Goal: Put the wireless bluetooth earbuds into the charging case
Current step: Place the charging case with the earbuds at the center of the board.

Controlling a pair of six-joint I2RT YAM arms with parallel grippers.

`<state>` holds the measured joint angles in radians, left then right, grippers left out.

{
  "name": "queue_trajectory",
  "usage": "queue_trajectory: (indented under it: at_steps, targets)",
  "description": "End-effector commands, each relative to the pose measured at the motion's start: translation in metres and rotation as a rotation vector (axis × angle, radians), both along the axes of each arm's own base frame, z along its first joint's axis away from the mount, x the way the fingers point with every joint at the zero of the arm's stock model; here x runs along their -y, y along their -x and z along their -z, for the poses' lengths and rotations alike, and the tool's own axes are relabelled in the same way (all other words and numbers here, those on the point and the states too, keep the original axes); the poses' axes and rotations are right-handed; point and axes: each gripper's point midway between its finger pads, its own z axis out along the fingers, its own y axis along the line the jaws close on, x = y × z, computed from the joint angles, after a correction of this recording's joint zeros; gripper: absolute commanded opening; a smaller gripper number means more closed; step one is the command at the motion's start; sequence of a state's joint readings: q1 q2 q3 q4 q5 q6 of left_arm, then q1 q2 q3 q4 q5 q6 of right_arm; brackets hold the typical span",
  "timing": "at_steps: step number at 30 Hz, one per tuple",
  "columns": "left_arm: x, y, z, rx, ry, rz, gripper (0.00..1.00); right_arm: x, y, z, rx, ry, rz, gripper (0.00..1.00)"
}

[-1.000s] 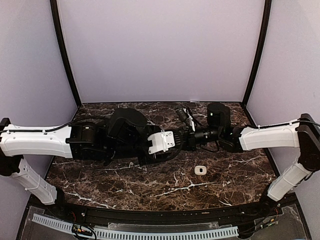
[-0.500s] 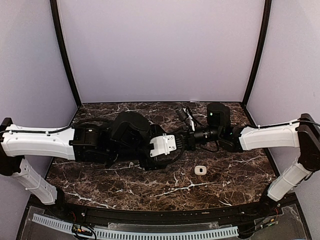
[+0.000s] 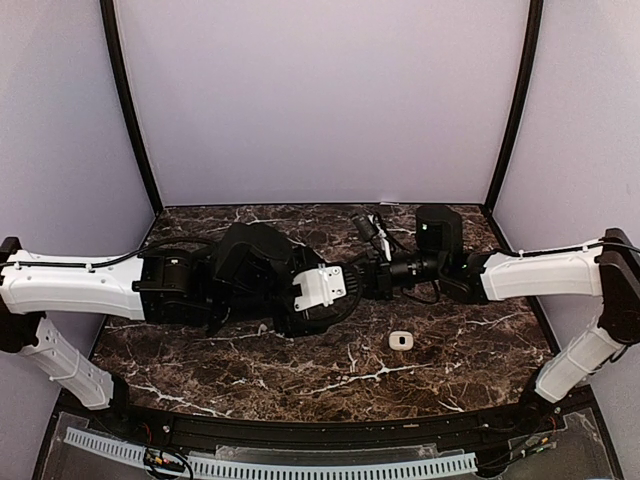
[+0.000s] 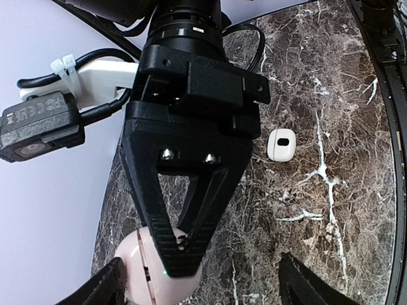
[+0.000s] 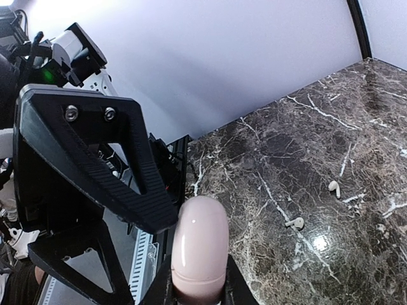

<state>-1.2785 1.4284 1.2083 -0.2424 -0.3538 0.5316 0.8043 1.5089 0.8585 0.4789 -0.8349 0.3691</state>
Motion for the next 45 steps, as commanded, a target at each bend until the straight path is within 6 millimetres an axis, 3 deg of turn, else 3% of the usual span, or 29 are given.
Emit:
queue_trajectory:
  at_steps: [1,7,19,35,38,40,41,42,45]
  targets:
    - [-0.004,-0.010,0.002,-0.006,-0.005,-0.038,0.80,0.003,0.006,-0.022,0.048,-0.057,-0.010,0.00]
    - [-0.004,-0.019,0.010,0.008,-0.038,-0.070,0.77,0.002,0.011,-0.018,0.043,-0.053,-0.023,0.00]
    - [-0.006,-0.027,0.007,0.023,-0.035,-0.095,0.81,0.001,0.012,-0.015,0.045,-0.042,-0.024,0.00]
    - [-0.003,-0.027,0.008,0.016,-0.040,-0.085,0.37,-0.004,0.012,-0.011,0.030,-0.031,-0.028,0.00]
    - [-0.004,-0.027,0.007,0.019,-0.036,-0.087,0.34,-0.004,0.011,-0.010,0.025,-0.030,-0.031,0.00]
    - [-0.005,-0.029,0.009,0.023,-0.035,-0.099,0.43,-0.004,0.010,-0.010,0.024,-0.029,-0.026,0.00]
    - [-0.006,-0.032,0.007,0.034,-0.027,-0.120,0.57,-0.004,0.009,-0.010,0.023,-0.028,-0.021,0.00]
    - [-0.008,-0.035,0.008,0.028,-0.017,-0.140,0.62,-0.004,0.005,-0.009,0.020,-0.027,-0.008,0.00]
    - [-0.015,-0.041,0.006,-0.022,0.028,-0.179,0.84,-0.003,-0.019,0.000,0.009,0.023,0.082,0.00]
